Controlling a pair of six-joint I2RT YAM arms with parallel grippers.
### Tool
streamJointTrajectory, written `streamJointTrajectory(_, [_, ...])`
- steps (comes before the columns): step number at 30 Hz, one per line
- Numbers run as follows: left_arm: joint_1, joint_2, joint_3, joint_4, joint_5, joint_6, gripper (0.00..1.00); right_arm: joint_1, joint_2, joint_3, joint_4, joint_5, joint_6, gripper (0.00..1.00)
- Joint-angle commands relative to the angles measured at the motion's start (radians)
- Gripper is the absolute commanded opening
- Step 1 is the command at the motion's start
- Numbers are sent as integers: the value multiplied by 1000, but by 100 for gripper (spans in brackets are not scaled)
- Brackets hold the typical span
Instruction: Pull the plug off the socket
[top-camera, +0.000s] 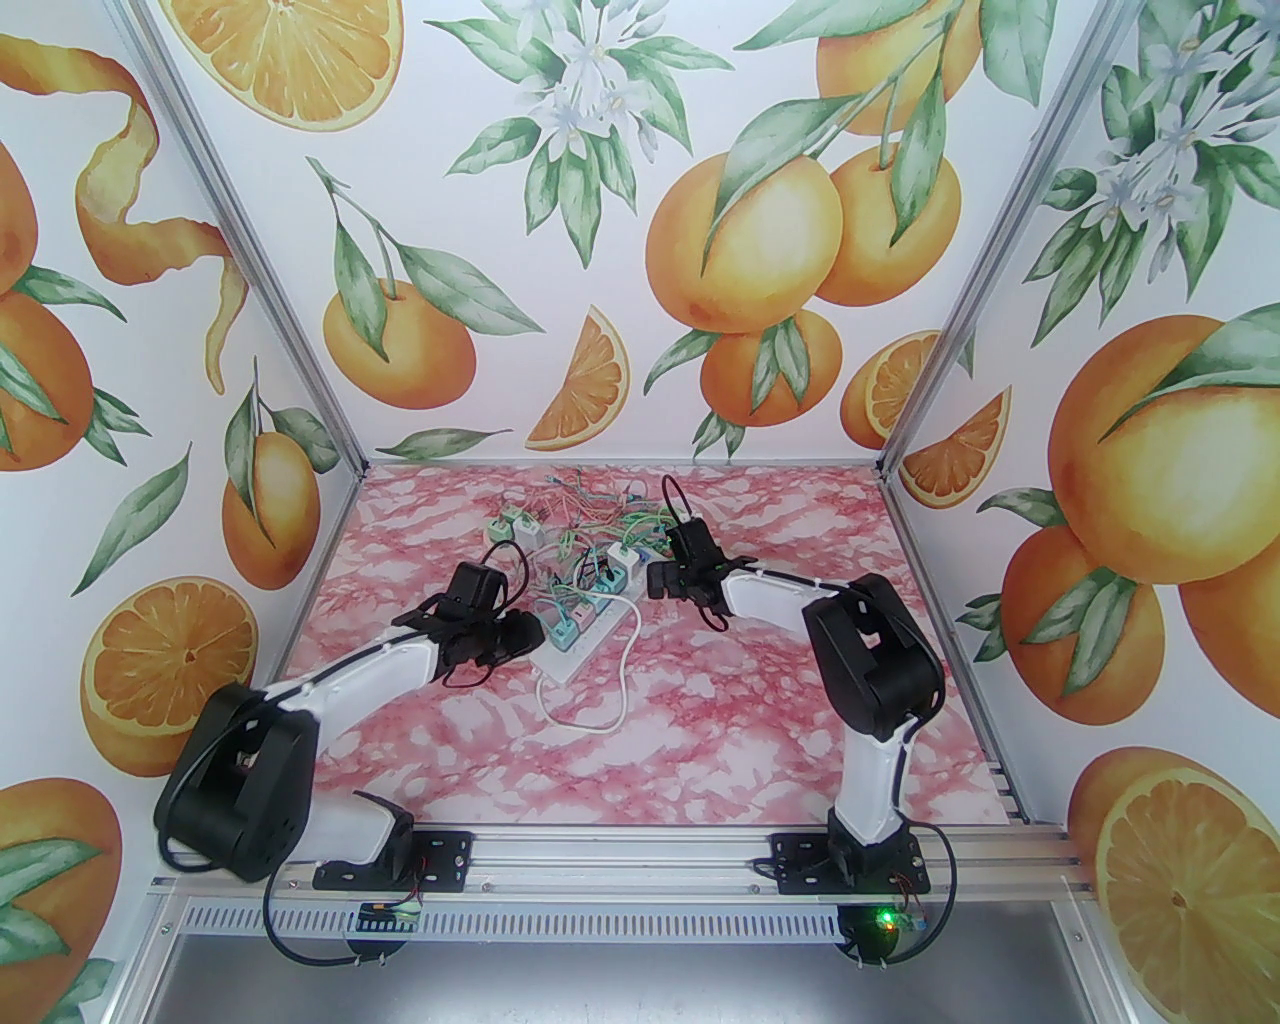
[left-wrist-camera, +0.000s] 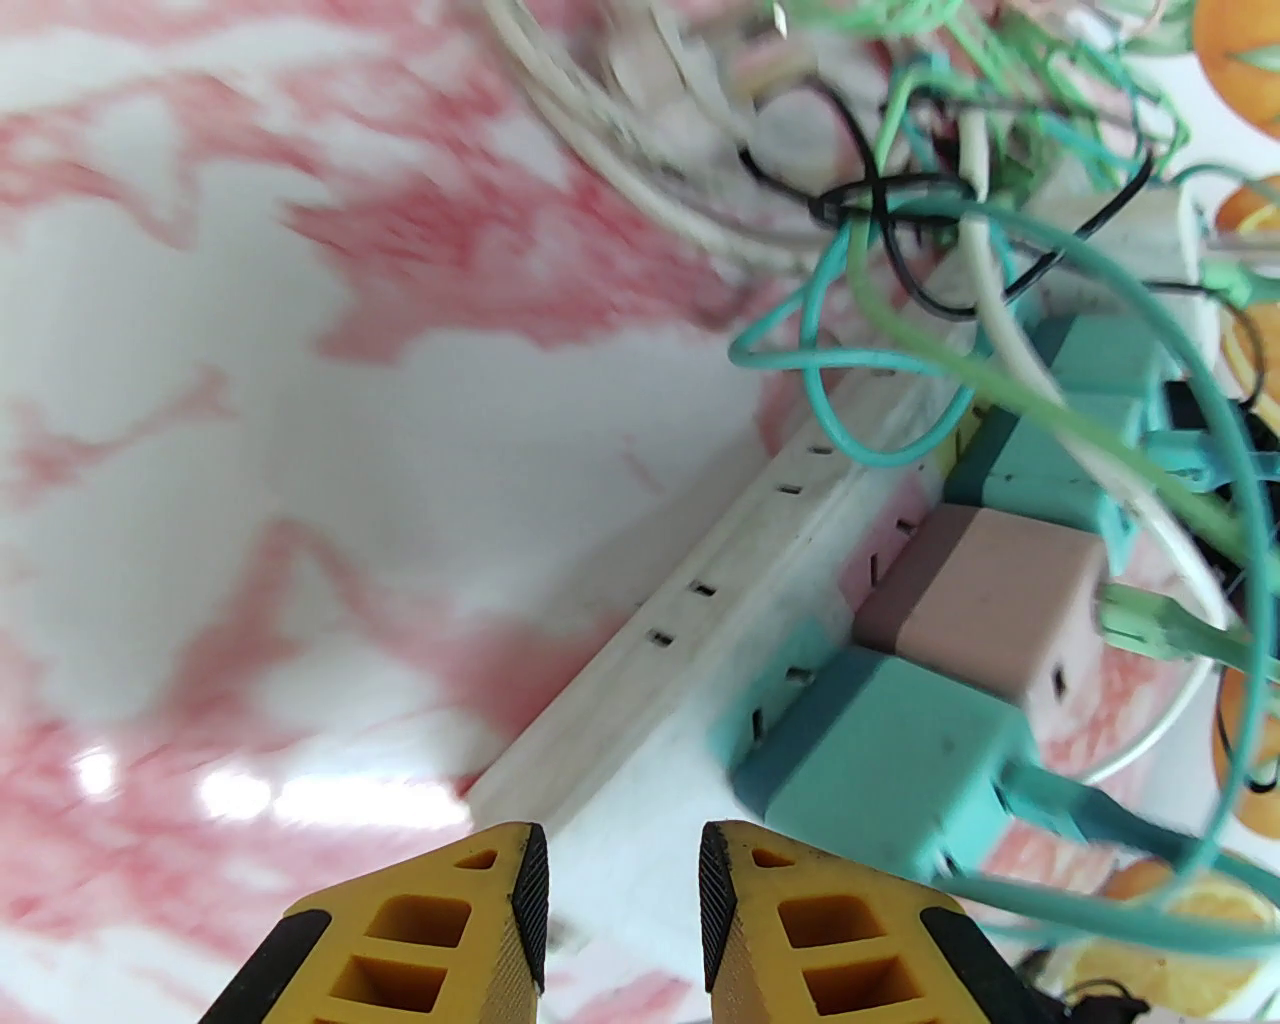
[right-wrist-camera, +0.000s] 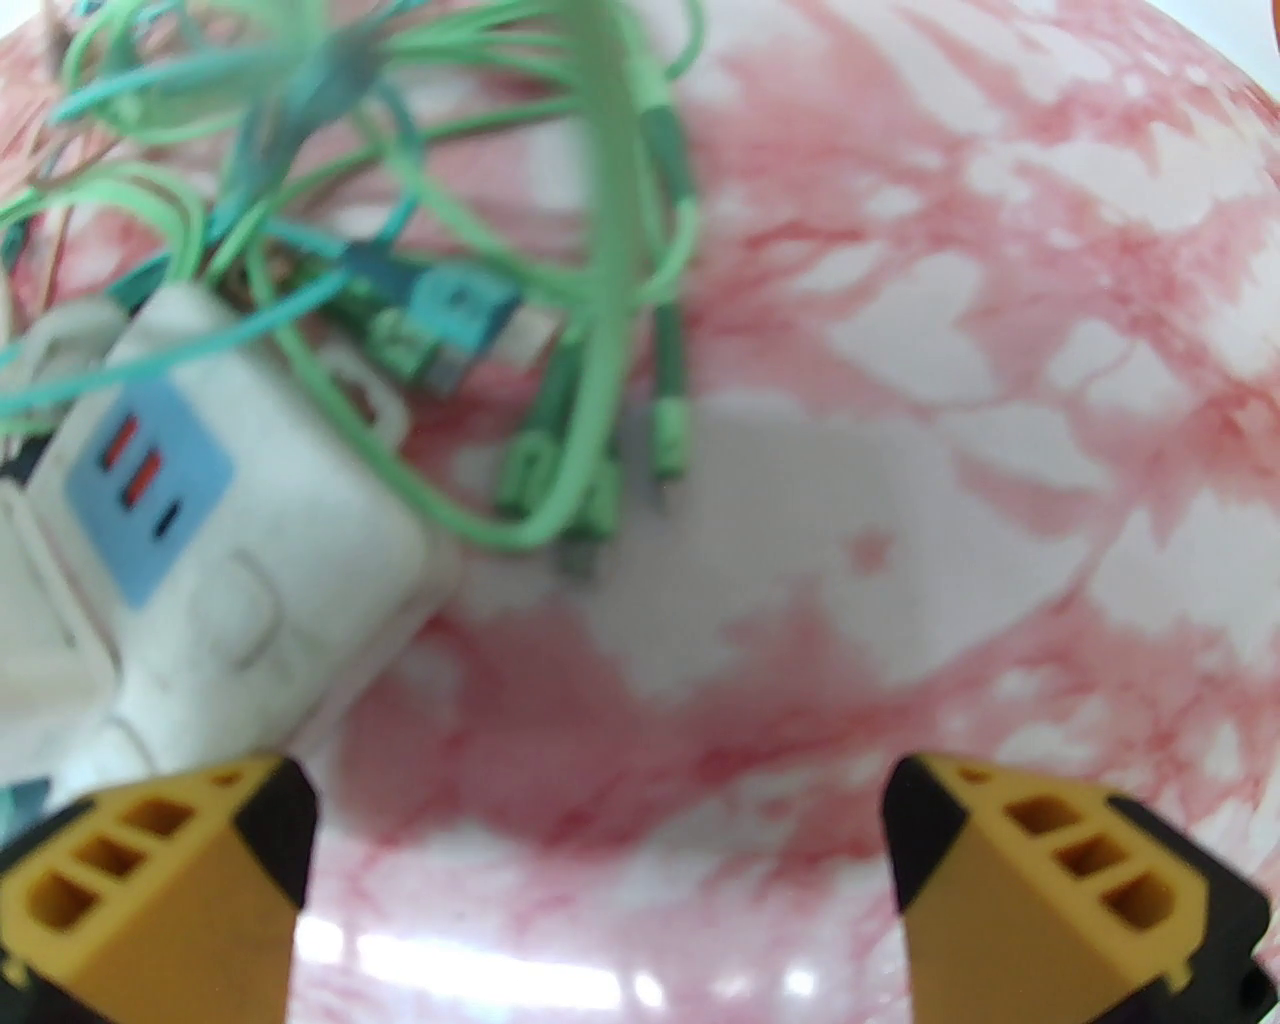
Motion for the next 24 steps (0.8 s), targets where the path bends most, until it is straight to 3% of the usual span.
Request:
streamJointTrajectory(1, [5, -138, 14, -115, -106, 50, 32, -1, -102, -37, -13, -13, 8, 100])
streamJointTrajectory(5, [-11, -309, -29, -111, -120, 126, 45, 0, -217, -104, -26, -51, 55, 100])
streamJointTrajectory(12, [-72, -438, -78, -75, -115, 255, 47, 3, -408, -203, -13, -175, 113, 100])
streamJointTrajectory(20, [-277, -250, -37, -20, -127, 290, 46, 39, -598, -281, -53, -160, 134, 100])
streamJointTrajectory(24, [-329, -150, -1, 26, -141, 262, 47, 50, -637, -303, -63, -143, 135, 100])
